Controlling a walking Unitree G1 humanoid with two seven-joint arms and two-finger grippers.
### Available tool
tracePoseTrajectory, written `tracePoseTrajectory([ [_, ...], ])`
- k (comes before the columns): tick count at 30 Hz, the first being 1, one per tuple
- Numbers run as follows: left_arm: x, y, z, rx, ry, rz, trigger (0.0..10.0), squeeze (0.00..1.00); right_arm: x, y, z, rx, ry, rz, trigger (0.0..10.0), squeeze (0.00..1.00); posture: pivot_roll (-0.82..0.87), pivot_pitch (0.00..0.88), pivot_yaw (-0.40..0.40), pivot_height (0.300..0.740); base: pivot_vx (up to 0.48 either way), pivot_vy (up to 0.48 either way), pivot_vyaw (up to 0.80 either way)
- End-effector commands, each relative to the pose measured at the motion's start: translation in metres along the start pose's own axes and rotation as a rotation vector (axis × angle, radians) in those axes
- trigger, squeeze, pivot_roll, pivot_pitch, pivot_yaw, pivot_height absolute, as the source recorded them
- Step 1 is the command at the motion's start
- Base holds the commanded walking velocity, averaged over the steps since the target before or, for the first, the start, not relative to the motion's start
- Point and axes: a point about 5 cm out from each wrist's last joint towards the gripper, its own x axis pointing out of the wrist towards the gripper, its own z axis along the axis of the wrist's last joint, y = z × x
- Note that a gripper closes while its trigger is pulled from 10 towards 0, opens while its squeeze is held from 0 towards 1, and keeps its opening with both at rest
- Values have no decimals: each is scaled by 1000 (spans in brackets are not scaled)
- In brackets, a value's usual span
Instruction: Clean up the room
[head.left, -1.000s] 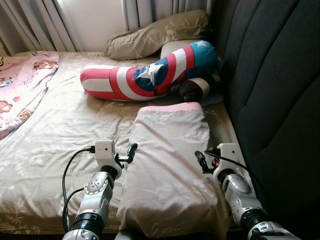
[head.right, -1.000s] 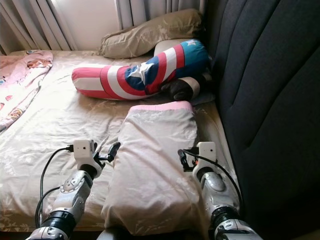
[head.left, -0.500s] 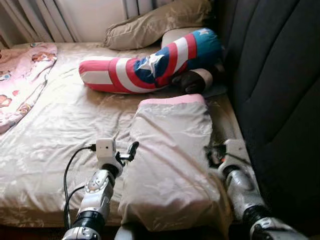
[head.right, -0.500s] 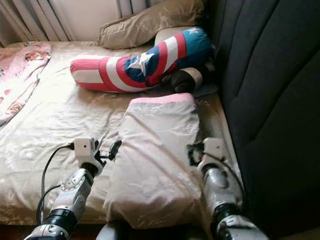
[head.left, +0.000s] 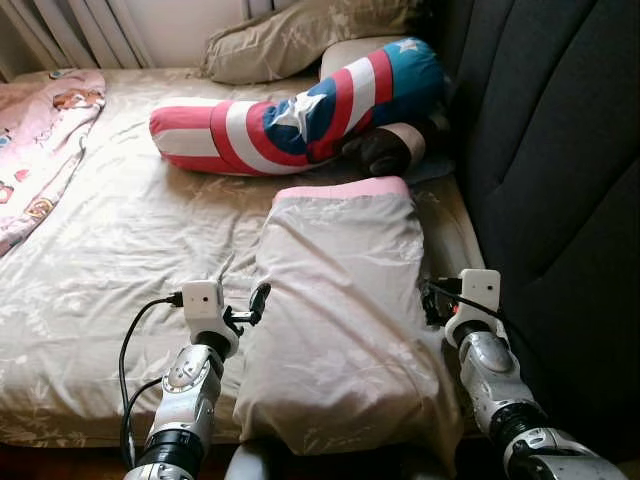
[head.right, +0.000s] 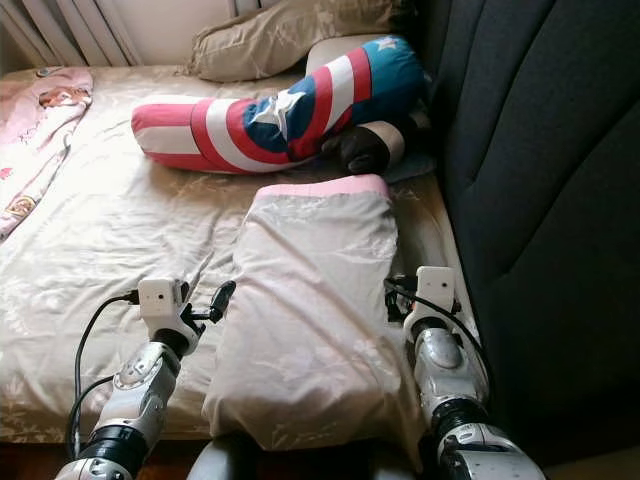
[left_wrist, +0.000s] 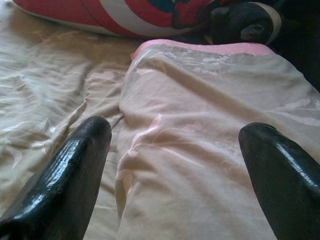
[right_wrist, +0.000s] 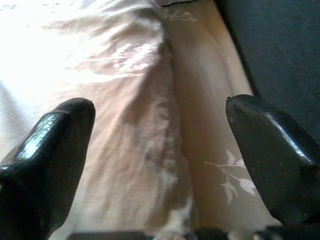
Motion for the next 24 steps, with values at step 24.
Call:
tracePoseTrajectory([
  [24, -14, 20, 21, 32, -40, 0, 10000, 0, 6, 8, -12, -43, 260, 84, 10000, 0, 90, 187, 56, 638, 0, 0, 0],
])
